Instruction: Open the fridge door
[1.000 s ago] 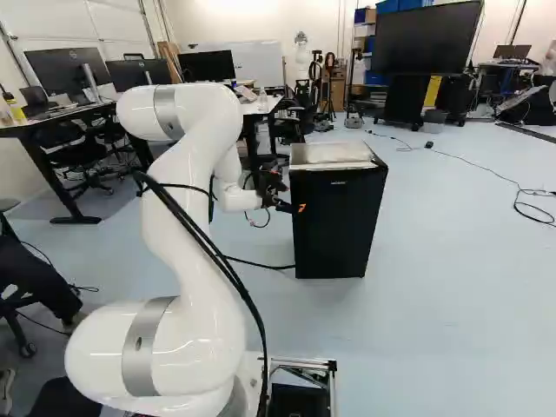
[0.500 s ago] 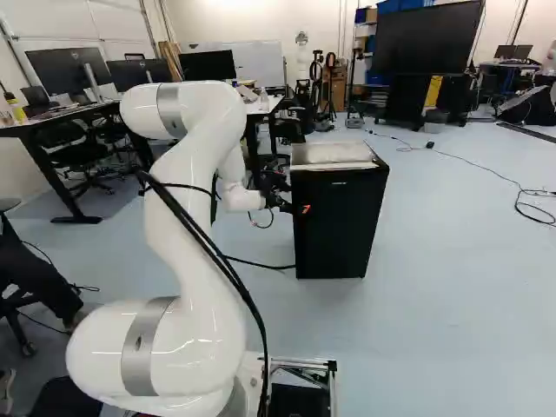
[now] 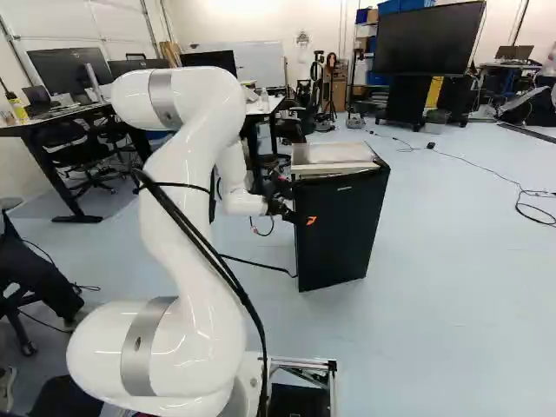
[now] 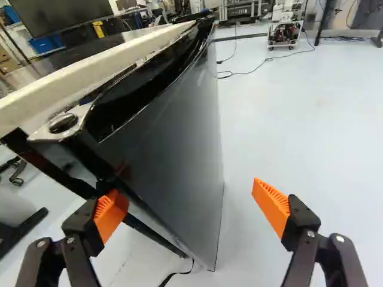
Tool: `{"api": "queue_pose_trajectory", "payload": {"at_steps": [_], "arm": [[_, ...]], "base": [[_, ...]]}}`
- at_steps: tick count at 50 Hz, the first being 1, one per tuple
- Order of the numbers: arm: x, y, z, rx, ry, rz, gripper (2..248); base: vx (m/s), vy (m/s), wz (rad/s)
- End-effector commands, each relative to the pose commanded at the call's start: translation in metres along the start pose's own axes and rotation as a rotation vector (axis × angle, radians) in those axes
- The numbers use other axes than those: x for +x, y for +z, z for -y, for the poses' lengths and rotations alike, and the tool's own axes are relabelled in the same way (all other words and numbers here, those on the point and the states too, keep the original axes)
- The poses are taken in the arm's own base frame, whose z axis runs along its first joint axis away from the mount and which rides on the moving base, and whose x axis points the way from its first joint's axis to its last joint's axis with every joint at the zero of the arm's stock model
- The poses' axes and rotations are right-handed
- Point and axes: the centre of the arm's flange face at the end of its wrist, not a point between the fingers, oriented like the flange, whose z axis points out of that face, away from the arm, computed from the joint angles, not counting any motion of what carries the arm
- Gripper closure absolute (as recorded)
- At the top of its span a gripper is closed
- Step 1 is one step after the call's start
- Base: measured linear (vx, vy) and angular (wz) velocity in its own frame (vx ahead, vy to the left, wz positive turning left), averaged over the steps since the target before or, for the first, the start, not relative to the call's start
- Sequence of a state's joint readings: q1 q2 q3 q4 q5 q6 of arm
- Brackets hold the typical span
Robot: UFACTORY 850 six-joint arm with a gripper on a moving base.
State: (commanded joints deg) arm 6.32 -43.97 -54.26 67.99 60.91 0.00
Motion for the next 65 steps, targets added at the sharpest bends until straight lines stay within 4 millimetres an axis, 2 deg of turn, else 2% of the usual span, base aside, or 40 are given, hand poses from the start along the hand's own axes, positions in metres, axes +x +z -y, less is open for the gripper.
{"api": "queue_pose_trajectory", "payload": {"at_steps": [49, 65], "arm": [[0.001, -0.026, -0.112, -0.404, 0.121, 0.108, 3], [0.002, -0.033, -0.137, -0.476, 0.131, 0.115, 3]], "base": [[0.0, 0.0, -0.002], [0.0, 0.0, 0.0]]}}
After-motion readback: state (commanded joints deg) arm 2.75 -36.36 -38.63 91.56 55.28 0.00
